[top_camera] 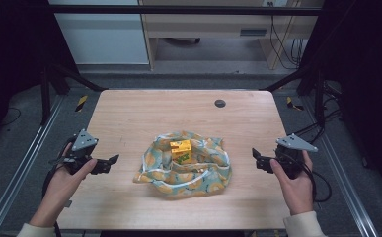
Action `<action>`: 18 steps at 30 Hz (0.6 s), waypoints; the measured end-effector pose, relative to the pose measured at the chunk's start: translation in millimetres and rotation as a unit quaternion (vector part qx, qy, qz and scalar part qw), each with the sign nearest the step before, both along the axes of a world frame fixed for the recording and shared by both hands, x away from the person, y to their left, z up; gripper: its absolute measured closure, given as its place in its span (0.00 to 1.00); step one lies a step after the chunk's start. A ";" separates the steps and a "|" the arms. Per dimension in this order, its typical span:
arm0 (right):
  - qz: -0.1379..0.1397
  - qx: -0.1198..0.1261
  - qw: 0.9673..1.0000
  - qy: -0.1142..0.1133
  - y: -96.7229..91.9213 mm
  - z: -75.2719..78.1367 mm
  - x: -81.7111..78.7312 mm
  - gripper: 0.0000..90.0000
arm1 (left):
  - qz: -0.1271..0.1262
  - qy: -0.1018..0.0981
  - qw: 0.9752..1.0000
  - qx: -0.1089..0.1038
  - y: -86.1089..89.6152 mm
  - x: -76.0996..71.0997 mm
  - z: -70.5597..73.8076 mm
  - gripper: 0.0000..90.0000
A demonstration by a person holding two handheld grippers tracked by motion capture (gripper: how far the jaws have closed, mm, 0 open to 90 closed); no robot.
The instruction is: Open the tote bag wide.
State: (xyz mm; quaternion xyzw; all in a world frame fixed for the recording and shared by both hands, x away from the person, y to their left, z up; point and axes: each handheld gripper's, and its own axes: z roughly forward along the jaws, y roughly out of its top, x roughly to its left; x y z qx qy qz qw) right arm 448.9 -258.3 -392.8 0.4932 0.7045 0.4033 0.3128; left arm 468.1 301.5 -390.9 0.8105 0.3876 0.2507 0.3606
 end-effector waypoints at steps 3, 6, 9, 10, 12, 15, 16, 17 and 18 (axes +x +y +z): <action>-0.007 -0.001 1.000 0.009 -5.0 -7.6 -1.7 0.07 | 0.011 0.011 1.000 -0.001 10.6 1.3 -9.6 0.07; -0.011 -0.001 1.000 0.018 -7.7 -16.4 -2.4 0.07 | 0.019 0.019 1.000 0.003 17.2 2.5 -16.8 0.07; -0.010 0.000 1.000 0.027 -8.6 -23.0 -2.6 0.08 | 0.025 0.025 0.999 0.007 21.7 3.6 -23.1 0.07; -0.010 0.001 0.999 0.032 -8.7 -26.4 -2.7 0.08 | 0.028 0.027 0.999 0.008 23.6 4.1 -26.2 0.07; -0.010 0.002 0.999 0.043 -8.9 -34.8 -2.6 0.09 | 0.033 0.035 0.999 0.011 28.2 5.8 -33.1 0.07; -0.006 -0.004 0.998 0.064 -8.0 -49.2 -1.1 0.09 | 0.040 0.047 0.998 0.015 34.7 8.7 -44.5 0.07; -0.006 -0.004 0.997 0.072 -7.5 -53.1 -0.6 0.09 | 0.041 0.051 0.998 0.017 36.1 9.6 -47.6 0.07; -0.006 -0.004 0.997 0.072 -7.5 -53.1 -0.6 0.09 | 0.041 0.051 0.998 0.017 36.1 9.6 -47.6 0.07; -0.005 -0.006 0.996 0.086 -6.8 -60.2 1.6 0.09 | 0.048 0.056 0.997 0.016 37.8 11.0 -53.7 0.07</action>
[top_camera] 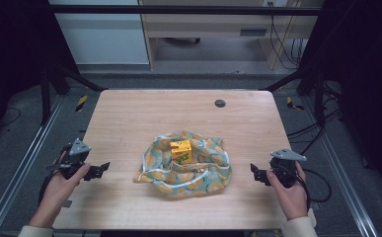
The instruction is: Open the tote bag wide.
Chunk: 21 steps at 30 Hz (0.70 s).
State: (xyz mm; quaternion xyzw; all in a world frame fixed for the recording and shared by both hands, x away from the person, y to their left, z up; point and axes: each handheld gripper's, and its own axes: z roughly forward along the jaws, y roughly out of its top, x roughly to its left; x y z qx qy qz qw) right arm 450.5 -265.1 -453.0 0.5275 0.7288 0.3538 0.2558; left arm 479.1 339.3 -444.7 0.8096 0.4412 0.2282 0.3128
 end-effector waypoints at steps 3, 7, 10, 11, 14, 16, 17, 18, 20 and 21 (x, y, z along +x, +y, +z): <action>0.000 -0.004 1.000 0.008 0.5 -6.9 3.0 0.09 | 0.002 0.002 1.000 0.005 1.5 1.2 -5.5 0.07; -0.002 -0.004 1.000 0.018 2.2 -15.7 7.8 0.09 | 0.006 0.010 1.000 0.008 3.1 3.9 -17.2 0.07; -0.004 -0.007 1.000 0.023 2.9 -23.2 12.2 0.09 | 0.009 0.015 1.000 0.011 4.4 5.9 -26.2 0.07; -0.007 -0.007 1.000 0.025 3.6 -27.9 15.1 0.09 | 0.010 0.019 1.000 0.012 4.6 6.6 -30.2 0.07; -0.011 0.000 1.000 0.029 4.3 -33.8 18.0 0.09 | 0.012 0.016 1.000 0.019 3.4 6.2 -36.0 0.08; -0.015 0.006 0.999 0.030 5.3 -37.9 18.3 0.09 | 0.016 0.010 1.000 0.020 2.5 5.1 -38.4 0.08; -0.015 0.006 0.999 0.030 5.3 -37.9 18.3 0.09 | 0.019 0.008 1.000 0.017 2.1 4.1 -39.9 0.08; -0.015 0.005 0.999 0.031 6.8 -41.6 16.1 0.09 | 0.020 0.010 1.000 0.013 1.6 2.9 -40.7 0.08; -0.008 -0.004 0.999 0.034 8.3 -45.2 12.1 0.09 | 0.014 0.015 1.000 0.014 -1.0 -0.3 -41.4 0.08; -0.008 -0.004 0.999 0.034 8.3 -45.2 12.1 0.09 | 0.014 0.015 1.000 0.014 -1.0 -0.3 -41.4 0.08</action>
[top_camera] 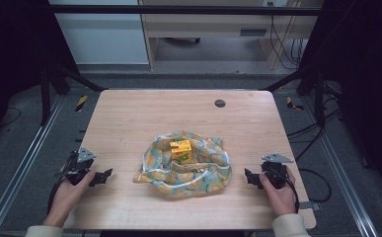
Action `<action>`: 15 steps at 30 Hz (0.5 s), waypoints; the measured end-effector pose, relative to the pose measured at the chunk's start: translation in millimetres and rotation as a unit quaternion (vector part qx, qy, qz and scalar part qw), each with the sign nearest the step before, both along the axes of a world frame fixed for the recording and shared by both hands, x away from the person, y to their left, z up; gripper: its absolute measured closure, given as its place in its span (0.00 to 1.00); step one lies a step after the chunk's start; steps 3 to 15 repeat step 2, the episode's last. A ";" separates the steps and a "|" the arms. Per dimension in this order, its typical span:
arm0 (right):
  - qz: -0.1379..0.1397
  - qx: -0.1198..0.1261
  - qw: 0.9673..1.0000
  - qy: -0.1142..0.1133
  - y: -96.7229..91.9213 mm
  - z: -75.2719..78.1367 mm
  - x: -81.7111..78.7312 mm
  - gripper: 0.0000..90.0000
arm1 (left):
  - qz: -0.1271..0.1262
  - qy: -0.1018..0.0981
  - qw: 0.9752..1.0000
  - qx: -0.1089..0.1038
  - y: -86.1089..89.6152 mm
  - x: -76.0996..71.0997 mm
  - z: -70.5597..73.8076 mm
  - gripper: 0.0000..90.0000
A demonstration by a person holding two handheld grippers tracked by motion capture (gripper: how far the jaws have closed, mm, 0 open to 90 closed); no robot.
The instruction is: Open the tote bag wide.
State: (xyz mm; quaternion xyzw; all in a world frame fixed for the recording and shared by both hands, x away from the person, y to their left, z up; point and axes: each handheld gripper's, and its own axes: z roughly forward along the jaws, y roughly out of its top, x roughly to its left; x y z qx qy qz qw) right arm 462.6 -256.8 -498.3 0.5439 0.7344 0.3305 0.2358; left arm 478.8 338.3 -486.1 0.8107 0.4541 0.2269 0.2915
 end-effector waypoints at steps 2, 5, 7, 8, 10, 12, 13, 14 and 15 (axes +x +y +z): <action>0.006 -0.004 1.000 0.002 1.1 -1.2 -4.2 0.09 | 0.000 -0.003 1.000 0.007 -1.3 -2.0 1.1 0.08; 0.006 -0.004 1.000 0.002 1.1 -1.2 -4.2 0.09 | 0.000 -0.003 1.000 0.007 -1.3 -2.0 1.1 0.08; 0.006 -0.004 1.000 0.002 1.1 -1.2 -4.2 0.09 | 0.000 -0.003 1.000 0.007 -1.3 -2.0 1.1 0.08; 0.006 -0.004 1.000 0.002 1.1 -1.2 -4.2 0.09 | 0.000 -0.003 1.000 0.007 -1.3 -2.0 1.1 0.08; 0.006 -0.004 1.000 0.002 1.1 -1.2 -4.2 0.09 | 0.000 -0.003 1.000 0.007 -1.3 -2.0 1.1 0.08; 0.006 -0.004 1.000 0.002 1.1 -1.2 -4.2 0.09 | 0.000 -0.003 1.000 0.007 -1.3 -2.0 1.1 0.08; 0.006 -0.004 1.000 0.002 1.1 -1.2 -4.2 0.09 | 0.000 -0.003 1.000 0.007 -1.3 -2.0 1.1 0.08; 0.006 -0.004 1.000 0.002 1.1 -1.2 -4.2 0.09 | 0.000 -0.003 1.000 0.007 -1.3 -2.0 1.1 0.08; 0.006 -0.004 1.000 0.002 1.1 -1.2 -4.2 0.09 | 0.000 -0.003 1.000 0.007 -1.3 -2.0 1.1 0.08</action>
